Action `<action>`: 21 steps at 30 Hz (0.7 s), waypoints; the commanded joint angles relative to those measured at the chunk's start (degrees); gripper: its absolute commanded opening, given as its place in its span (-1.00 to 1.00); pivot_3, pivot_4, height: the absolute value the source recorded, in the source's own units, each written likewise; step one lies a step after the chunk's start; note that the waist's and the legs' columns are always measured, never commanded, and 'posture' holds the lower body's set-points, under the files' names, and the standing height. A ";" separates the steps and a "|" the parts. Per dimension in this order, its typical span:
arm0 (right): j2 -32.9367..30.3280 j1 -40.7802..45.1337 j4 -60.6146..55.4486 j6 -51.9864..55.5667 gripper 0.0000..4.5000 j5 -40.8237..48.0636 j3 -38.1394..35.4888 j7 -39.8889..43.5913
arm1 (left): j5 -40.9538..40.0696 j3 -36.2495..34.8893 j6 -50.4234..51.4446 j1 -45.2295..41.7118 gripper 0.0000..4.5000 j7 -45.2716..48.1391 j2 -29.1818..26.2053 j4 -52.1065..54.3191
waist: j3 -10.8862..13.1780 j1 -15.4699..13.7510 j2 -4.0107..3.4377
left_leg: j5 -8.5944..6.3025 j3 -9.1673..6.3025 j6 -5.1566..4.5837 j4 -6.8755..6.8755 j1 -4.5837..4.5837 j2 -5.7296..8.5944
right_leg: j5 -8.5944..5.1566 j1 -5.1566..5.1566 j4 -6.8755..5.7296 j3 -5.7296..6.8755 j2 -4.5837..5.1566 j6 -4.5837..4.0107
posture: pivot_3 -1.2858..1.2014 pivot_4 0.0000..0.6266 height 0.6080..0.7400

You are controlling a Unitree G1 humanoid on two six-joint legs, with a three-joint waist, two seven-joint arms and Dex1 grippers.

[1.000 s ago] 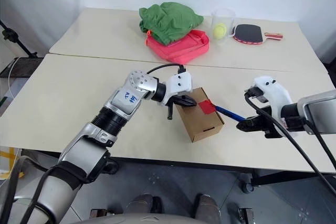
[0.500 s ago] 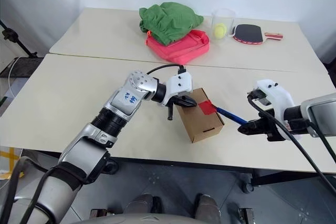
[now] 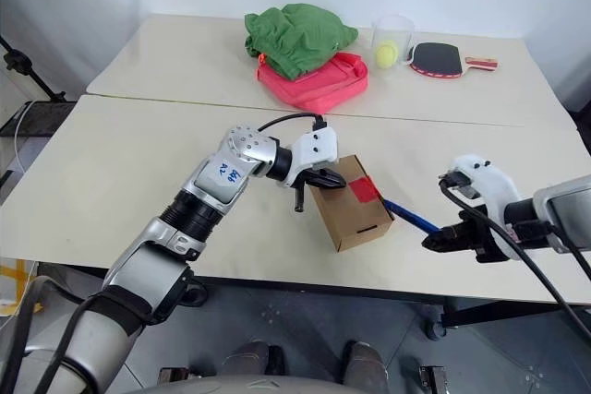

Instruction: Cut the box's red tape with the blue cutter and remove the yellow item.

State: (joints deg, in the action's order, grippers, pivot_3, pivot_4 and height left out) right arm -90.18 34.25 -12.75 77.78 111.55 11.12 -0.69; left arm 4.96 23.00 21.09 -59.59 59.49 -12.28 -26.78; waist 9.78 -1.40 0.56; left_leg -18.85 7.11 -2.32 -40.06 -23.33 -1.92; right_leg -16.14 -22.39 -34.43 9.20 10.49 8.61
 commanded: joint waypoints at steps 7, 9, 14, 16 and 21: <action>0.89 -0.44 -1.21 -2.17 -0.89 1.45 -0.21 -1.41 | 3.34 5.53 3.82 5.20 -1.00 1.64 -0.75 -2.37 | -0.06 0.02 -0.04 | 0.00 0.00 0.00 0.00 0.02 0.00 | 0.00 0.02 0.01 0.00 0.00 0.00 | 0.03 -0.52 1.00; 2.26 0.40 -1.35 -3.02 -0.89 1.45 0.07 -2.75 | 3.31 5.53 3.91 5.27 -1.00 1.63 -0.77 -2.22 | -0.08 0.03 -0.02 | 0.00 0.01 0.00 0.00 0.02 0.00 | 0.00 0.02 0.01 0.00 0.00 0.00 | 0.03 -0.52 1.00; 6.41 5.93 0.30 -3.44 -0.89 1.45 1.09 -8.05 | 3.12 5.60 4.22 5.31 -1.00 1.62 -0.64 -1.82 | -0.17 0.06 -0.09 | 0.00 0.03 0.00 0.00 0.02 0.00 | -0.01 0.02 0.02 -0.01 0.00 -0.01 | 0.03 -0.52 1.00; 6.36 8.00 0.38 -2.36 -0.89 1.45 1.35 -8.44 | 3.06 5.52 4.21 5.33 -1.00 1.59 -0.65 -1.75 | -0.17 0.06 -0.10 | 0.00 0.03 0.00 0.00 0.02 0.00 | -0.01 0.00 0.02 -0.01 0.00 -0.02 | 0.03 -0.52 1.00; 2.17 9.82 0.34 1.86 -0.89 1.45 -2.65 0.90 | 2.70 4.92 4.06 5.32 -1.00 1.57 -0.76 -1.38 | -0.17 -0.07 -0.13 | -0.01 0.03 -0.02 0.01 -0.02 0.01 | -0.01 0.00 0.06 0.00 0.00 -0.02 | 0.03 -0.52 1.00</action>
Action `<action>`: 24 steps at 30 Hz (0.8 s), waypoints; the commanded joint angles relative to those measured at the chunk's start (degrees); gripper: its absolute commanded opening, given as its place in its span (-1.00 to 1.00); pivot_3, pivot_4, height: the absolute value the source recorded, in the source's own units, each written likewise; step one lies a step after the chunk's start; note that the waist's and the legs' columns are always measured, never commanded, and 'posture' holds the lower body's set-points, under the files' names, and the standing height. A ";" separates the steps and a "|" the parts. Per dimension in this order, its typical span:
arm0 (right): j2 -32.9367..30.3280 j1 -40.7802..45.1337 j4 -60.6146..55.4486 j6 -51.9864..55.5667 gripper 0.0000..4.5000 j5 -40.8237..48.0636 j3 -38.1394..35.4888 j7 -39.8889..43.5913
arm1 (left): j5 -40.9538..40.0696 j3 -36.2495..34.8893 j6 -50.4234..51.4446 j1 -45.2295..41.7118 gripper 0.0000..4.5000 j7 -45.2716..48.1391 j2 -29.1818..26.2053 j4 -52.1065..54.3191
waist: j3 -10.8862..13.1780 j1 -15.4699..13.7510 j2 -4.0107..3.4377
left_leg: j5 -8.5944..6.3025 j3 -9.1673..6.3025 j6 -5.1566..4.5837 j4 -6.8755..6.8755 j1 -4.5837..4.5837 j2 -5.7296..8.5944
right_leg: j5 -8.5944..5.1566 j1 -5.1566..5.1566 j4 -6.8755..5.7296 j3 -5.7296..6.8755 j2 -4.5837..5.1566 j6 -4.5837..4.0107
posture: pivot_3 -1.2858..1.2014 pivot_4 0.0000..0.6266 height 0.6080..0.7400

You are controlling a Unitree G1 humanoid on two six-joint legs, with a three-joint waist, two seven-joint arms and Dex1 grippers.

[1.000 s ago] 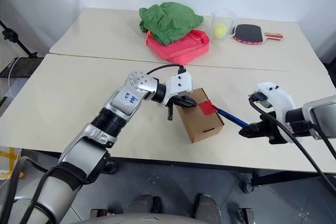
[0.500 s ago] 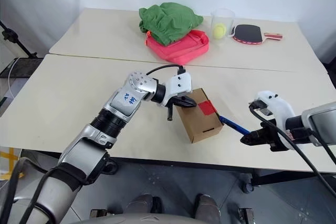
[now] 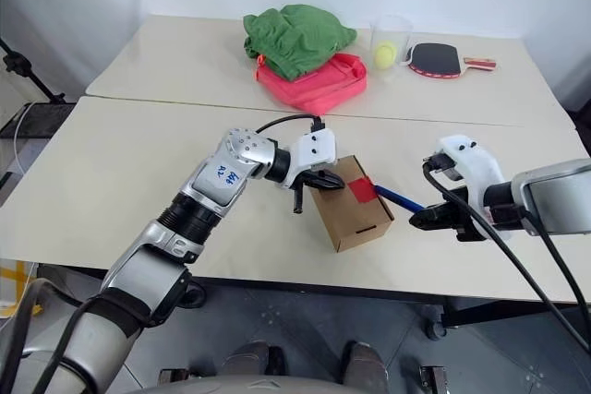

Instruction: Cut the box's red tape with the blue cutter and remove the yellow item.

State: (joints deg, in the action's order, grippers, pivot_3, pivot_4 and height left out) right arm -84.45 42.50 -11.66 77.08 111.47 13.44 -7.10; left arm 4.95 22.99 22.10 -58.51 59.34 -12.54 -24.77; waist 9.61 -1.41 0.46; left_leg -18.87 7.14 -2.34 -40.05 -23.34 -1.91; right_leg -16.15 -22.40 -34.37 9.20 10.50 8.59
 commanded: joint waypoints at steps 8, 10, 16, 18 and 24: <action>-8.58 -11.39 8.41 3.77 -0.89 -12.44 -24.24 17.52 | -4.25 -1.78 2.53 3.64 -1.00 4.63 -0.83 -0.39 | -0.01 0.05 -0.04 | -0.05 0.12 -0.08 -0.01 -0.02 0.00 | 0.00 0.01 0.16 -0.04 0.02 0.00 | 0.03 -0.52 1.00; -3.67 -21.30 7.86 0.59 -0.89 -24.31 -34.58 22.74 | -7.11 -4.71 0.27 3.20 -1.00 6.03 -1.40 0.57 | 0.00 0.00 0.00 | -0.05 0.17 -0.08 -0.01 -0.04 0.01 | 0.00 -0.01 0.19 -0.07 0.03 0.00 | 0.03 -0.52 1.00; 14.25 -43.51 10.12 -31.41 -0.89 -57.86 -40.92 33.26 | -13.85 -10.35 -4.38 4.05 -1.00 11.91 -5.64 3.56 | 0.07 -0.30 -0.02 | -0.01 0.24 -0.07 0.03 -0.32 0.30 | 0.05 -0.19 0.24 0.04 -0.07 0.11 | 0.03 -0.52 1.00; 19.77 -42.99 15.10 -39.85 -0.89 -65.45 -38.75 32.67 | -14.83 -11.43 -4.74 5.28 -1.00 13.92 -8.56 4.53 | 0.16 -0.01 -0.31 | -0.02 0.58 -0.06 0.01 -0.33 0.33 | 0.05 -0.22 0.23 -0.02 -0.07 0.13 | 0.03 -0.52 1.00; 30.22 -37.12 25.09 -49.54 -0.73 -74.97 -37.44 32.64 | -14.25 -12.91 -5.49 8.94 -1.00 14.10 -14.95 5.39 | 0.19 1.17 -0.46 | 0.04 0.85 0.04 0.11 0.01 0.26 | 0.04 -0.13 0.13 -0.22 -0.15 0.10 | 0.03 -0.52 1.00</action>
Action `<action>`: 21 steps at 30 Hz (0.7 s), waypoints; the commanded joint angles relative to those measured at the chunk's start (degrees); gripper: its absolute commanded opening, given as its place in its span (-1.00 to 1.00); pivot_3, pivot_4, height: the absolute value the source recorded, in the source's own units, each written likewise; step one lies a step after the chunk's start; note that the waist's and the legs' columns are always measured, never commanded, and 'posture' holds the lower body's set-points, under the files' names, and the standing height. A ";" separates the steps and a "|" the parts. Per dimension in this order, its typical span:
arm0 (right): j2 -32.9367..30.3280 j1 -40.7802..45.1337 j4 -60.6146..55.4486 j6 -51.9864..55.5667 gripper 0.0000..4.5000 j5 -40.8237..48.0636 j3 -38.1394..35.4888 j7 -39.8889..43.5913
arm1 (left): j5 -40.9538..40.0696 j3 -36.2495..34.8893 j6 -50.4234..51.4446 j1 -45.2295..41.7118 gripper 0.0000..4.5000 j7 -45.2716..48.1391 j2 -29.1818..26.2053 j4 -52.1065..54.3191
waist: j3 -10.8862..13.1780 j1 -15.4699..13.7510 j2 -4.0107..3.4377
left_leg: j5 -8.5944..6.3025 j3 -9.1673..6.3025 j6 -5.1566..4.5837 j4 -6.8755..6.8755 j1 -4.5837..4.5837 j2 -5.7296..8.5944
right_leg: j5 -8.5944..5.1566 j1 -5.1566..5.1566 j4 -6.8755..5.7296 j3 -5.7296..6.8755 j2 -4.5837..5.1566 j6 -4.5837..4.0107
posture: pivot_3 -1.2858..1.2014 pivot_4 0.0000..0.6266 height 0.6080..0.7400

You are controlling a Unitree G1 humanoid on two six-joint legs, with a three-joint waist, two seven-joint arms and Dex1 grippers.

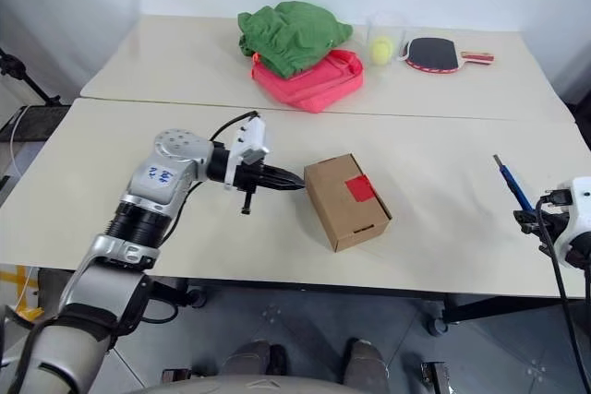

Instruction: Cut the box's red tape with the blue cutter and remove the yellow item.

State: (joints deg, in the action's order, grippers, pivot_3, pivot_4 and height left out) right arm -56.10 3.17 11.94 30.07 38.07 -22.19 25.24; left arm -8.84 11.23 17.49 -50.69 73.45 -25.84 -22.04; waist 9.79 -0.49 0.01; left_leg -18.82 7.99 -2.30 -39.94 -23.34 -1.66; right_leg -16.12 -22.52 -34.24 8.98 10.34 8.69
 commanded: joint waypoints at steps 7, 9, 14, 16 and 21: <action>1.18 1.38 -3.91 -4.40 0.25 -2.71 -4.62 11.53 | -0.64 -1.30 2.08 6.81 -1.00 -3.31 -4.27 8.73 | 0.03 0.38 -0.05 | 0.01 -0.09 0.01 -0.01 0.04 -0.01 | 0.00 -0.01 -0.19 -0.04 0.02 0.00 | 0.03 -0.52 1.00; -0.19 1.36 -6.19 -1.78 0.25 0.06 -6.88 15.74 | -0.75 -1.35 3.08 7.78 -1.00 -4.65 -4.22 10.01 | 0.04 0.23 -0.06 | 0.01 -0.12 0.01 -0.04 0.04 -0.01 | 0.00 0.00 -0.19 -0.04 0.02 0.00 | 0.03 -0.52 1.00; 0.35 2.78 -14.99 -0.15 0.25 -3.14 1.50 19.69 | -0.20 -0.37 6.65 9.64 -1.00 -10.00 -1.82 12.11 | 0.04 0.40 -0.01 | 0.01 -0.54 0.00 -0.07 0.10 -0.04 | 0.00 0.05 -0.26 -0.04 0.01 0.00 | 0.03 -0.52 1.00; 2.16 4.95 -16.24 -3.52 0.03 -9.53 7.41 17.33 | 0.65 0.11 7.46 9.85 -1.00 -12.72 -0.43 12.19 | 0.04 0.47 0.00 | 0.00 -0.53 0.00 -0.10 0.12 -0.03 | 0.00 0.05 -0.29 -0.06 0.02 0.00 | 0.03 -0.52 1.00; 10.25 10.79 -15.45 -9.11 -0.71 -20.91 18.26 11.18 | 2.50 2.80 11.42 9.74 -1.00 -17.35 2.64 12.24 | 0.04 0.54 -0.02 | 0.02 -0.49 0.03 -0.10 0.11 -0.01 | 0.00 -0.03 -0.42 -0.08 0.04 0.00 | 0.03 -0.52 1.00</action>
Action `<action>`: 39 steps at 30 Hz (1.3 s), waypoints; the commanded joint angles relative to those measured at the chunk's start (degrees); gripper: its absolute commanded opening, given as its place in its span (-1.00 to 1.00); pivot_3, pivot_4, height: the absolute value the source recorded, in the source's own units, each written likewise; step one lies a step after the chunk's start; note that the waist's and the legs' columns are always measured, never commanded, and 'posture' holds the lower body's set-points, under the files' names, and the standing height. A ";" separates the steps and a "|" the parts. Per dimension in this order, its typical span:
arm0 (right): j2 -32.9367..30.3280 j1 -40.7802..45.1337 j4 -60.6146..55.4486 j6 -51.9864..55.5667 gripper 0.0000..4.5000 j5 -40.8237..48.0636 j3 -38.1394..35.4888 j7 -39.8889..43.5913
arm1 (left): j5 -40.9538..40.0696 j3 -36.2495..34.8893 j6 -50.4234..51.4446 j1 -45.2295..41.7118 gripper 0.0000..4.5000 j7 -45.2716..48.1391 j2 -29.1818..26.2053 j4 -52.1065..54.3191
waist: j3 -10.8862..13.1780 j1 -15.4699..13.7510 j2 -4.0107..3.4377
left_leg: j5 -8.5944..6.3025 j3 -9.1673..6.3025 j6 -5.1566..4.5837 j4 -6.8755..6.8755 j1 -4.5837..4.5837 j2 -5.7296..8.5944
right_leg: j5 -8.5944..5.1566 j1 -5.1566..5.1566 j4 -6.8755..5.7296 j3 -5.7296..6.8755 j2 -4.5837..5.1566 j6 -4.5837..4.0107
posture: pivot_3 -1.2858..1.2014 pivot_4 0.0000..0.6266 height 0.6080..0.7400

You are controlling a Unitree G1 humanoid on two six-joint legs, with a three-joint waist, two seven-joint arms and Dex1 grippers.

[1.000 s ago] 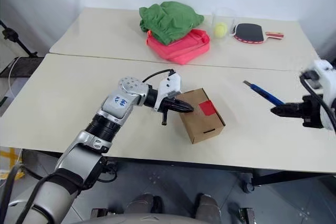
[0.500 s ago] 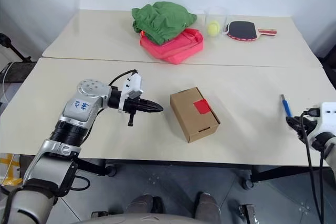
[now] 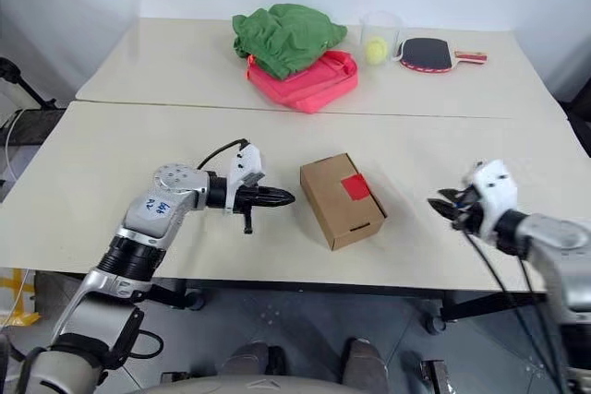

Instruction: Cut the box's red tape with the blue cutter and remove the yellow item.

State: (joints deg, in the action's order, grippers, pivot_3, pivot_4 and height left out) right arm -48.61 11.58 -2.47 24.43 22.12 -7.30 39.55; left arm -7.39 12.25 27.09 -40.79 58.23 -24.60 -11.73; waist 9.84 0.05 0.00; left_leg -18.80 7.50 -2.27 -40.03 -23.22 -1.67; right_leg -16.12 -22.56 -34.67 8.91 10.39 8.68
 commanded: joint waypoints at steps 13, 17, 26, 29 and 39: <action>9.57 0.35 -20.05 17.68 -0.99 1.08 8.55 -3.33 | 0.78 4.52 6.26 0.02 -1.00 -3.94 3.51 4.85 | 0.00 -1.19 -0.01 | 0.01 -0.10 0.02 -0.02 -0.03 -0.01 | 0.00 0.00 -0.06 0.05 -0.01 -0.01 | 0.03 -0.52 1.00; 10.41 -0.05 -23.35 21.49 -0.99 2.01 8.94 -3.92 | 0.53 4.23 6.90 0.22 -1.00 -3.45 2.38 5.58 | 0.00 -1.30 -0.01 | 0.01 -0.11 0.02 -0.02 -0.04 0.00 | -0.01 0.00 -0.05 0.05 -0.01 -0.02 | 0.03 -0.52 1.00; 7.65 -1.69 -24.25 29.07 -0.99 6.15 -0.18 -3.76 | -1.92 3.31 11.00 -1.18 -1.00 3.05 -4.63 8.56 | 0.00 -1.26 0.00 | 0.01 -0.09 0.03 0.00 -0.04 0.00 | -0.01 -0.02 -0.05 0.05 -0.01 -0.02 | 0.03 -0.52 1.00; 7.96 0.86 -25.00 38.33 -0.83 13.77 -7.84 -4.45 | -4.40 1.82 11.04 -4.07 -1.00 6.46 -6.32 8.04 | 0.00 -1.40 0.00 | 0.01 -0.10 0.03 -0.01 -0.04 -0.01 | -0.01 -0.02 -0.05 0.05 -0.01 -0.03 | 0.03 -0.52 1.00; 19.92 14.61 -21.69 59.65 0.62 24.60 -18.02 -16.79 | -2.33 3.96 7.38 -15.37 -1.00 2.07 3.05 -5.56 | 0.00 -1.38 -0.01 | 0.01 -0.13 0.03 0.04 -0.05 0.02 | -0.01 -0.03 -0.13 0.10 -0.02 -0.04 | 0.03 -0.52 1.00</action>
State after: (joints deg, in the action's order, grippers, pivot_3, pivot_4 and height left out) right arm -29.89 24.77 -24.12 82.56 45.73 -23.62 25.09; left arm -11.68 14.45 37.07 -54.46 62.63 -23.74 -14.87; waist 9.83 -1.34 -0.01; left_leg -18.79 7.39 -2.24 -40.00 -23.28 -1.64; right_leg -16.13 -22.60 -34.79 8.99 10.37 8.65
